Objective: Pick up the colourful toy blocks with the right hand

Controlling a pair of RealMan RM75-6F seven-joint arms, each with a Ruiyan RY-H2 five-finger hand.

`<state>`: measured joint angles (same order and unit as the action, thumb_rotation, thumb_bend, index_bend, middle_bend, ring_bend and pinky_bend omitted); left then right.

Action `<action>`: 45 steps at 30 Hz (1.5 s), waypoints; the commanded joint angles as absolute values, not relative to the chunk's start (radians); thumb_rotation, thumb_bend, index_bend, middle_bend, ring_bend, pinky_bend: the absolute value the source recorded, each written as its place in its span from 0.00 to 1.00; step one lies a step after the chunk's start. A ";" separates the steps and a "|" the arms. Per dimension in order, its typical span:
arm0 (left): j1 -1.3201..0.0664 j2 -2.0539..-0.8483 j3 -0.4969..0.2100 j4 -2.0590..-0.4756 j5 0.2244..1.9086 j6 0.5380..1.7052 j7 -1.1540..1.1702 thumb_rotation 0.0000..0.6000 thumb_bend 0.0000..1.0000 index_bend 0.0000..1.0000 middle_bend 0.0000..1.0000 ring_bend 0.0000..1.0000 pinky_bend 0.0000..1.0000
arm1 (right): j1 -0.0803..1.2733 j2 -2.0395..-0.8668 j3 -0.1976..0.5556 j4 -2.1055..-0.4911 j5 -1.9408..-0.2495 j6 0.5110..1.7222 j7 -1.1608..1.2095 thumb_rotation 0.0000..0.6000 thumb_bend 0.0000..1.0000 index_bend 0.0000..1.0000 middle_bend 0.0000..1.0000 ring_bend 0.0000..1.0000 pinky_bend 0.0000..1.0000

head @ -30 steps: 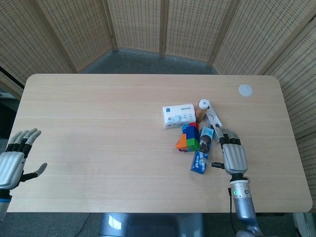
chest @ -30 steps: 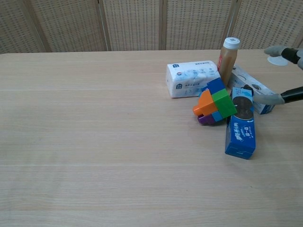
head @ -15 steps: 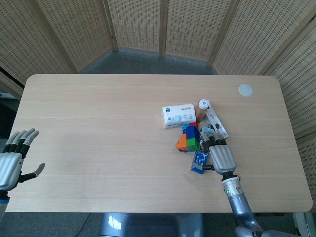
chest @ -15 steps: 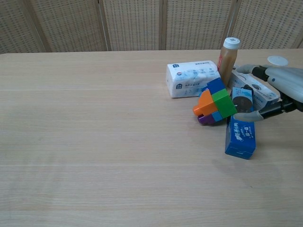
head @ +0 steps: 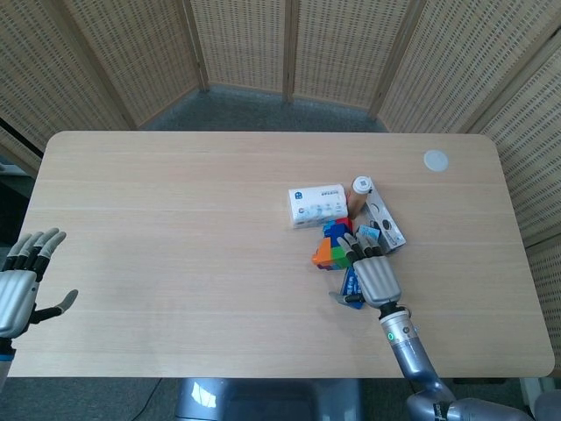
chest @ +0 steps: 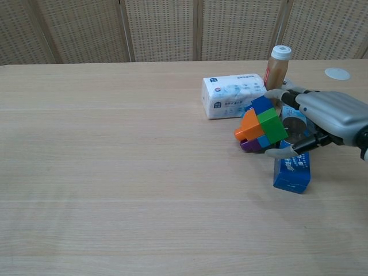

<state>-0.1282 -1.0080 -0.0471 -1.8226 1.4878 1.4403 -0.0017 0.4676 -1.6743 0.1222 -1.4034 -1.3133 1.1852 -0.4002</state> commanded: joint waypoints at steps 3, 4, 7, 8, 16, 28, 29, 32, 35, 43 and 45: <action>-0.129 -1.008 -0.048 -1.823 1.489 1.441 -0.003 1.00 0.32 0.08 0.03 0.00 0.00 | 0.470 -1.719 0.112 -1.319 -1.367 1.225 -0.367 0.55 0.00 0.00 0.00 0.00 0.00; -0.129 -1.008 -0.048 -1.823 1.490 1.440 -0.003 1.00 0.32 0.08 0.03 0.00 0.00 | 0.470 -1.724 0.113 -1.308 -1.372 1.229 -0.365 0.56 0.00 0.00 0.00 0.00 0.00; -0.129 -1.007 -0.047 -1.825 1.490 1.441 -0.003 1.00 0.32 0.08 0.03 0.00 0.00 | 0.471 -1.729 0.116 -1.297 -1.374 1.226 -0.342 0.56 0.00 0.00 0.00 0.00 0.00; -0.129 -1.007 -0.047 -1.825 1.491 1.441 -0.003 1.00 0.32 0.08 0.02 0.00 0.00 | 0.473 -1.730 0.117 -1.292 -1.377 1.225 -0.343 0.56 0.00 0.00 0.00 0.00 0.00; -0.127 -1.004 -0.046 -1.830 1.494 1.446 -0.002 1.00 0.32 0.08 0.02 0.00 0.00 | 0.527 -1.748 0.141 -1.247 -1.365 1.142 -0.321 0.57 0.00 0.00 0.00 0.00 0.00; -0.111 -0.992 -0.043 -1.832 1.487 1.463 -0.009 1.00 0.32 0.08 0.02 0.00 0.00 | 0.619 -1.752 0.180 -1.176 -1.334 1.015 -0.301 0.56 0.00 0.00 0.00 0.00 0.00; -0.111 -0.992 -0.043 -1.832 1.487 1.463 -0.010 1.00 0.32 0.08 0.02 0.00 0.00 | 0.624 -1.751 0.180 -1.172 -1.333 1.007 -0.302 0.56 0.00 0.00 0.00 0.00 0.00; -0.111 -0.992 -0.044 -1.832 1.487 1.462 -0.009 1.00 0.32 0.08 0.02 0.00 0.00 | 0.641 -1.742 0.175 -1.159 -1.323 0.966 -0.300 0.57 0.00 0.00 0.00 0.00 0.00; -0.111 -0.991 -0.045 -1.832 1.486 1.463 -0.009 1.00 0.32 0.08 0.02 0.00 0.00 | 0.658 -1.731 0.171 -1.143 -1.310 0.923 -0.295 0.56 0.00 0.00 0.00 0.00 0.00; -0.111 -0.992 -0.046 -1.834 1.481 1.460 -0.009 1.00 0.32 0.08 0.02 0.00 0.00 | 0.699 -1.721 0.185 -1.107 -1.277 0.859 -0.281 0.57 0.00 0.00 0.00 0.00 0.00; -0.111 -0.992 -0.047 -1.834 1.480 1.459 -0.010 1.00 0.32 0.08 0.02 0.00 0.00 | 0.705 -1.721 0.189 -1.100 -1.270 0.853 -0.279 0.57 0.00 0.00 0.00 0.00 0.00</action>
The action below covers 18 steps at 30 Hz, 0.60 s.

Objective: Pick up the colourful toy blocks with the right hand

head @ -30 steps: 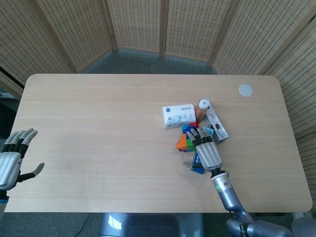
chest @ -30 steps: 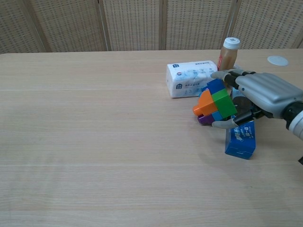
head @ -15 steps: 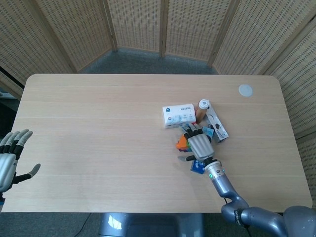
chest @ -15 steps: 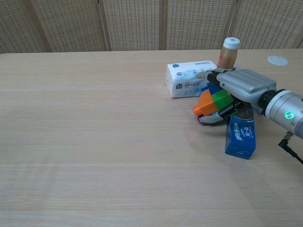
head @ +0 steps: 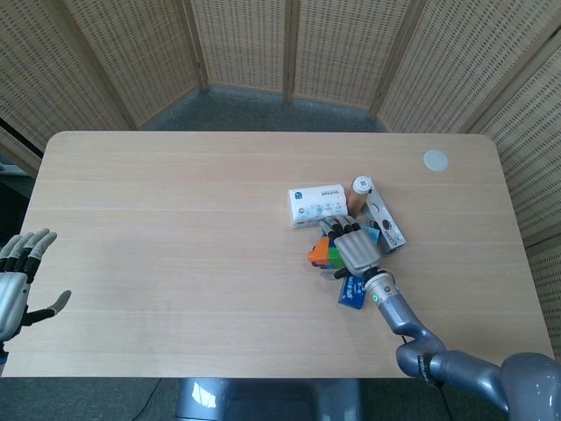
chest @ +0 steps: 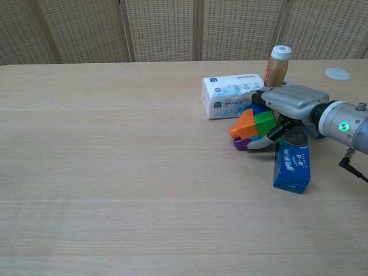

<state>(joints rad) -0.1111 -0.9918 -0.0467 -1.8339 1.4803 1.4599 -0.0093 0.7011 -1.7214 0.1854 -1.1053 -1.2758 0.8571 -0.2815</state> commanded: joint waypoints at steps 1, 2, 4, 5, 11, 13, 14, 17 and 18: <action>-0.111 -0.992 -0.047 -1.834 1.479 1.459 -0.010 1.00 0.32 0.08 0.02 0.00 0.00 | 0.707 -1.722 0.190 -1.097 -1.267 0.852 -0.277 0.59 0.00 0.00 0.00 0.00 0.00; -0.112 -0.992 -0.048 -1.834 1.479 1.458 -0.009 1.00 0.32 0.08 0.02 0.00 0.00 | 0.710 -1.722 0.189 -1.091 -1.264 0.846 -0.275 0.61 0.00 0.00 0.00 0.00 0.00; -0.113 -0.992 -0.048 -1.834 1.480 1.457 -0.009 1.00 0.32 0.08 0.02 0.00 0.00 | 0.714 -1.722 0.188 -1.084 -1.255 0.833 -0.267 0.66 0.00 0.00 0.00 0.00 0.00; -0.113 -0.992 -0.048 -1.835 1.480 1.457 -0.011 1.00 0.32 0.08 0.02 0.00 0.00 | 0.716 -1.722 0.188 -1.079 -1.250 0.827 -0.264 0.68 0.00 0.00 0.00 0.00 0.00; -0.114 -0.991 -0.049 -1.835 1.480 1.454 -0.017 1.00 0.32 0.08 0.02 0.00 0.00 | 0.726 -1.728 0.184 -1.041 -1.253 0.808 -0.209 0.88 0.00 0.00 0.12 0.06 0.31; -0.114 -0.990 -0.049 -1.835 1.481 1.456 -0.020 1.00 0.32 0.08 0.02 0.00 0.00 | 0.728 -1.730 0.182 -1.031 -1.259 0.811 -0.193 0.98 0.00 0.00 0.22 0.21 0.45; -0.113 -0.990 -0.049 -1.834 1.481 1.456 -0.021 1.00 0.32 0.08 0.02 0.00 0.00 | 0.728 -1.730 0.182 -1.026 -1.262 0.814 -0.186 1.00 0.00 0.00 0.28 0.28 0.50; -0.114 -0.990 -0.050 -1.832 1.480 1.454 -0.023 1.00 0.32 0.08 0.01 0.00 0.00 | 0.726 -1.731 0.181 -1.018 -1.272 0.830 -0.158 1.00 0.00 0.01 0.39 0.42 0.59; -0.115 -0.990 -0.050 -1.831 1.479 1.453 -0.023 1.00 0.32 0.08 0.02 0.00 0.00 | 0.725 -1.730 0.180 -1.017 -1.276 0.835 -0.153 1.00 0.00 0.02 0.42 0.46 0.61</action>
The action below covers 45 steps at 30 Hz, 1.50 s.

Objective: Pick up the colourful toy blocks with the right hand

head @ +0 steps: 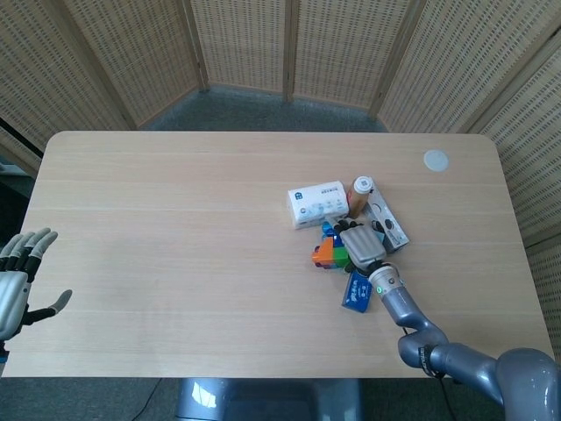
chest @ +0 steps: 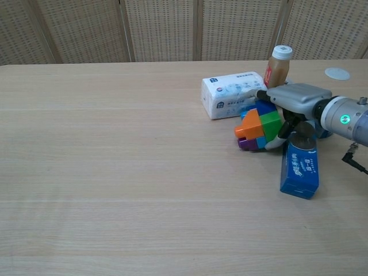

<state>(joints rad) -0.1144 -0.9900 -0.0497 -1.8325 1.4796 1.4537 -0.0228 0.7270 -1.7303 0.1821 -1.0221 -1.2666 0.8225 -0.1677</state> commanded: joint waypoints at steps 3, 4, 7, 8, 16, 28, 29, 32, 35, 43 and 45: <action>-0.116 -0.991 -0.051 -1.830 1.477 1.451 -0.024 1.00 0.32 0.08 0.01 0.00 0.00 | 0.718 -1.722 0.176 -1.022 -1.289 0.858 -0.137 1.00 0.00 0.08 0.48 0.54 0.64; -0.116 -0.992 -0.051 -1.829 1.477 1.451 -0.024 1.00 0.32 0.08 0.01 0.00 0.00 | 0.715 -1.719 0.176 -1.027 -1.292 0.867 -0.134 1.00 0.00 0.09 0.50 0.57 0.65; -0.117 -0.994 -0.052 -1.826 1.475 1.450 -0.026 1.00 0.32 0.08 0.02 0.00 0.00 | 0.704 -1.700 0.175 -1.053 -1.298 0.894 -0.137 1.00 0.00 0.10 0.52 0.60 0.65; -0.117 -0.994 -0.052 -1.826 1.475 1.449 -0.027 1.00 0.32 0.08 0.02 0.00 0.00 | 0.701 -1.693 0.174 -1.065 -1.300 0.904 -0.141 1.00 0.00 0.10 0.52 0.60 0.65; -0.117 -0.996 -0.051 -1.822 1.475 1.448 -0.032 1.00 0.32 0.08 0.01 0.00 0.00 | 0.658 -1.568 0.190 -1.257 -1.314 1.008 -0.182 1.00 0.00 0.10 0.54 0.60 0.65; -0.106 -0.999 -0.045 -1.824 1.484 1.463 -0.036 1.00 0.32 0.08 0.02 0.00 0.00 | 0.634 -1.371 0.293 -1.533 -1.331 1.141 -0.142 1.00 0.00 0.11 0.55 0.60 0.65; -0.104 -0.999 -0.044 -1.825 1.485 1.465 -0.036 1.00 0.32 0.08 0.02 0.00 0.00 | 0.634 -1.360 0.301 -1.541 -1.332 1.146 -0.135 1.00 0.00 0.11 0.55 0.60 0.65; -0.096 -0.997 -0.040 -1.829 1.486 1.475 -0.036 1.00 0.32 0.08 0.02 0.00 0.00 | 0.634 -1.334 0.322 -1.565 -1.336 1.167 -0.111 1.00 0.00 0.11 0.55 0.60 0.65; -0.086 -0.993 -0.036 -1.833 1.489 1.487 -0.035 1.00 0.32 0.08 0.02 0.00 0.00 | 0.632 -1.319 0.338 -1.580 -1.340 1.188 -0.081 1.00 0.00 0.11 0.55 0.60 0.65; -0.053 -0.982 -0.024 -1.840 1.497 1.527 -0.038 1.00 0.32 0.08 0.01 0.00 0.00 | 0.628 -1.295 0.362 -1.590 -1.343 1.228 -0.040 1.00 0.00 0.10 0.54 0.60 0.64; -0.045 -0.980 -0.021 -1.840 1.498 1.534 -0.042 1.00 0.32 0.08 0.02 0.00 0.00 | 0.629 -1.289 0.365 -1.596 -1.343 1.232 -0.037 1.00 0.00 0.10 0.54 0.60 0.64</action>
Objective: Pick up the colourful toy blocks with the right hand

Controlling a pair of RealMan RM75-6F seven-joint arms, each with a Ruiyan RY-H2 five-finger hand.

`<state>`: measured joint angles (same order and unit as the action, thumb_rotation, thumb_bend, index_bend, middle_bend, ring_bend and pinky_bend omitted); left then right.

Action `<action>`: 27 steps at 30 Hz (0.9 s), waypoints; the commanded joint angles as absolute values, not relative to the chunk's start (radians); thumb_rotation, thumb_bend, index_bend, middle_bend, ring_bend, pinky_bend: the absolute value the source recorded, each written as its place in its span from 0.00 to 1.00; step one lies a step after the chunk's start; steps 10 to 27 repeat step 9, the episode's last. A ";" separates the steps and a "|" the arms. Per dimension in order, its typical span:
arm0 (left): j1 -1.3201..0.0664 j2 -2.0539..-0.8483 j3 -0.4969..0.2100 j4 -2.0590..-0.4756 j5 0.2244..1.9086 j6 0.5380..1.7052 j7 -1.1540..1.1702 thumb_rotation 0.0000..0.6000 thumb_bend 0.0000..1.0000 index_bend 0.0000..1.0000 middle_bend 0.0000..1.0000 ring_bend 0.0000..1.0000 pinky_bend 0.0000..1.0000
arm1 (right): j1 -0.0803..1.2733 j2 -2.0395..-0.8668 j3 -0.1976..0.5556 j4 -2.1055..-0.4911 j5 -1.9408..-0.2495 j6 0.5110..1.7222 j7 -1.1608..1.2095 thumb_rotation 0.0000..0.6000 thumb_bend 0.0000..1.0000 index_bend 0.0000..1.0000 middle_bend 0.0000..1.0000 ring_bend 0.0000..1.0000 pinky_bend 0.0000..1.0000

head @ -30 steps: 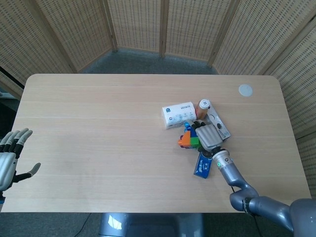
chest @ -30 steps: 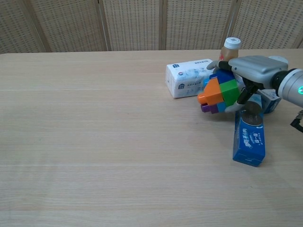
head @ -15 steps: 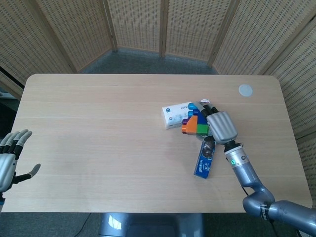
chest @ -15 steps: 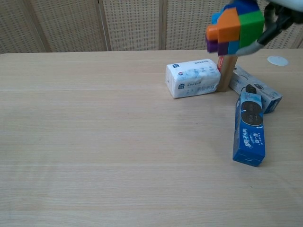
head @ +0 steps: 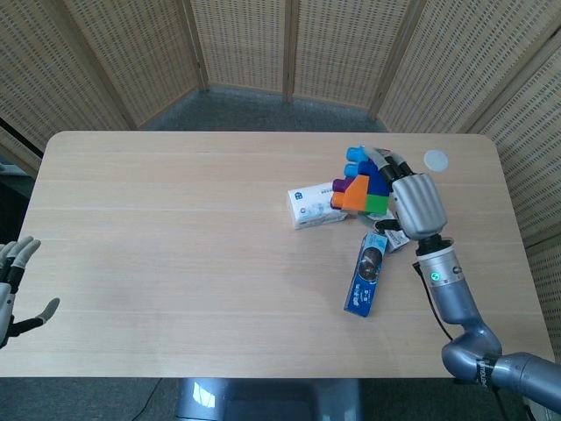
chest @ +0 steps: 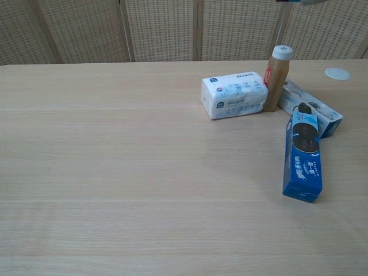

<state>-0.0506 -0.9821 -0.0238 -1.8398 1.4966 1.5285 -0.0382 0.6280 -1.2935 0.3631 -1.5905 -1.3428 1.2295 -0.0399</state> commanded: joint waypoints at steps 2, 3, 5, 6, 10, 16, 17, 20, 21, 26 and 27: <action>-0.040 -0.979 -0.020 -1.839 1.499 1.541 -0.046 1.00 0.32 0.08 0.02 0.00 0.00 | 0.630 -1.284 0.365 -1.601 -1.342 1.231 -0.038 1.00 0.00 0.10 0.54 0.60 0.64; -0.037 -0.978 -0.020 -1.838 1.501 1.545 -0.048 1.00 0.32 0.08 0.02 0.00 0.00 | 0.631 -1.282 0.364 -1.603 -1.342 1.231 -0.041 1.00 0.00 0.10 0.54 0.60 0.64; -0.034 -0.977 -0.020 -1.838 1.504 1.549 -0.050 1.00 0.32 0.08 0.02 0.00 0.00 | 0.632 -1.281 0.362 -1.606 -1.341 1.231 -0.042 1.00 0.00 0.10 0.54 0.60 0.64; -0.034 -0.977 -0.020 -1.837 1.506 1.550 -0.051 1.00 0.32 0.08 0.02 0.00 0.00 | 0.632 -1.280 0.361 -1.608 -1.341 1.232 -0.042 1.00 0.00 0.10 0.54 0.60 0.64; -0.033 -0.977 -0.019 -1.835 1.510 1.548 -0.053 1.00 0.32 0.08 0.02 0.00 0.00 | 0.632 -1.279 0.359 -1.611 -1.340 1.236 -0.043 1.00 0.00 0.11 0.54 0.60 0.64; -0.033 -0.977 -0.019 -1.835 1.510 1.548 -0.053 1.00 0.32 0.08 0.02 0.00 0.00 | 0.632 -1.279 0.359 -1.611 -1.340 1.236 -0.043 1.00 0.00 0.11 0.54 0.60 0.64; -0.033 -0.977 -0.019 -1.835 1.510 1.548 -0.053 1.00 0.32 0.08 0.02 0.00 0.00 | 0.632 -1.279 0.359 -1.611 -1.340 1.236 -0.043 1.00 0.00 0.11 0.54 0.60 0.64; -0.033 -0.977 -0.019 -1.835 1.510 1.548 -0.053 1.00 0.32 0.08 0.02 0.00 0.00 | 0.632 -1.279 0.359 -1.611 -1.340 1.236 -0.043 1.00 0.00 0.11 0.54 0.60 0.64; -0.033 -0.977 -0.019 -1.835 1.510 1.548 -0.053 1.00 0.32 0.08 0.02 0.00 0.00 | 0.632 -1.279 0.359 -1.611 -1.340 1.236 -0.043 1.00 0.00 0.11 0.54 0.60 0.64; -0.033 -0.977 -0.019 -1.835 1.510 1.548 -0.053 1.00 0.32 0.08 0.02 0.00 0.00 | 0.632 -1.279 0.359 -1.611 -1.340 1.236 -0.043 1.00 0.00 0.11 0.54 0.60 0.64; -0.033 -0.977 -0.019 -1.835 1.510 1.548 -0.053 1.00 0.32 0.08 0.02 0.00 0.00 | 0.632 -1.279 0.359 -1.611 -1.340 1.236 -0.043 1.00 0.00 0.11 0.54 0.60 0.64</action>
